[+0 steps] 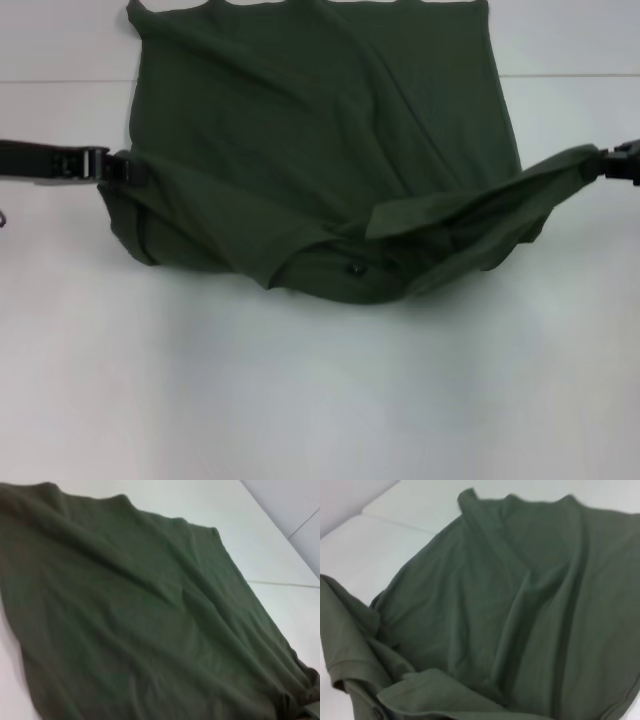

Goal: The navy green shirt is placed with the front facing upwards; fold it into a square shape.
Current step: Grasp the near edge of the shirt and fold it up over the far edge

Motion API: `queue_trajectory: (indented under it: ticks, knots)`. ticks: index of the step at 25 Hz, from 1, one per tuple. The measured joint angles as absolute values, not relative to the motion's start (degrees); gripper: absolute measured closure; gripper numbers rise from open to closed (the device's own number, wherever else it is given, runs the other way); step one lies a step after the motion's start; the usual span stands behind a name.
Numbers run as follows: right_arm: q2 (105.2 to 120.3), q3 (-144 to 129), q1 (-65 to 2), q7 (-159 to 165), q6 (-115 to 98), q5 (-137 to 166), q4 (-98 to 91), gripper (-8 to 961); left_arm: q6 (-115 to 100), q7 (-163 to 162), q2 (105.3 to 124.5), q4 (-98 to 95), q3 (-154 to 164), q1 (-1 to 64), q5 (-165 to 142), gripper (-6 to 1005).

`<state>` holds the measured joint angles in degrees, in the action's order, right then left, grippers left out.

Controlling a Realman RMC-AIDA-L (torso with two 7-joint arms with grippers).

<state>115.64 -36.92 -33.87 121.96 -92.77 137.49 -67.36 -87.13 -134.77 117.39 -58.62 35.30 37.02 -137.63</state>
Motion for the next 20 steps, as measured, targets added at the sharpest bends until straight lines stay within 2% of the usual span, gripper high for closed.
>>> queue_trajectory:
  ticks: [9,15,20]
  knots:
    - [114.29,-36.96,-34.59,121.6,-85.07,135.87,-62.41,930,-79.84,-131.53,117.06,-53.45,35.35,39.64,-137.54,944]
    - [114.33,-37.31,-34.78,121.07,-81.76,135.54,-61.17,930,-77.54,-129.72,117.27,-53.05,35.34,40.01,-137.54,944]
    - [115.07,-37.38,-34.12,121.05,-86.38,134.54,-63.48,929,-80.84,-128.66,116.9,-53.5,35.19,39.12,-137.53,944]
